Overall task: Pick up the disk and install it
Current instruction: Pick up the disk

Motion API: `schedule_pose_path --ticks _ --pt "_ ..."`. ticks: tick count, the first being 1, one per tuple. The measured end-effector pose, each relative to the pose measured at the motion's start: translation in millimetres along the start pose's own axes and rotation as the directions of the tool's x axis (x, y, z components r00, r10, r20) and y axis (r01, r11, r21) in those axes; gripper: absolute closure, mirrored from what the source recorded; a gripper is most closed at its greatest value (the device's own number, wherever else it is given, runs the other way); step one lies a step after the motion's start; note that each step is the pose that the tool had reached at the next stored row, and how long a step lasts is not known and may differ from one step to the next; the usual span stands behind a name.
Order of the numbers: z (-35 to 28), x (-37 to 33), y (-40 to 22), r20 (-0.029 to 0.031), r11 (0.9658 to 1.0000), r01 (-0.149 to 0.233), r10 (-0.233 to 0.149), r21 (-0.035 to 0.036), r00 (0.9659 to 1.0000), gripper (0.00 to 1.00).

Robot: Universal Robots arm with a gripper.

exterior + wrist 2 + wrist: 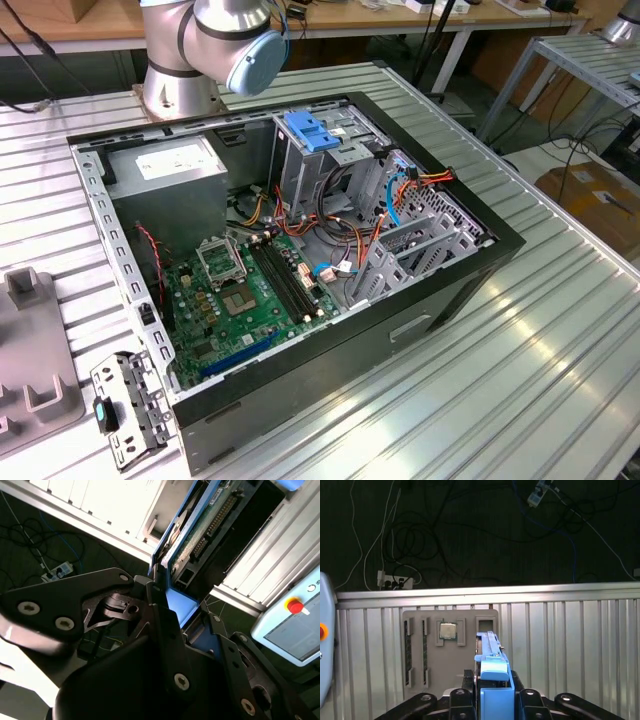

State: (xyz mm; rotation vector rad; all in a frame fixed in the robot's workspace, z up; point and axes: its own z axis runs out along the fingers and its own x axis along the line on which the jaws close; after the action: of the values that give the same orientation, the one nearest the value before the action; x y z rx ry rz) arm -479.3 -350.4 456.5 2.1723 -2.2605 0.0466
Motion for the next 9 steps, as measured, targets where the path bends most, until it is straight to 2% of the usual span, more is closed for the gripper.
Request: schedule_pose_path --ticks 9 --pt "-11.4 0.3 -0.2 0.0000 1.0000 0.000 0.000 0.0001 1.0000 0.63"
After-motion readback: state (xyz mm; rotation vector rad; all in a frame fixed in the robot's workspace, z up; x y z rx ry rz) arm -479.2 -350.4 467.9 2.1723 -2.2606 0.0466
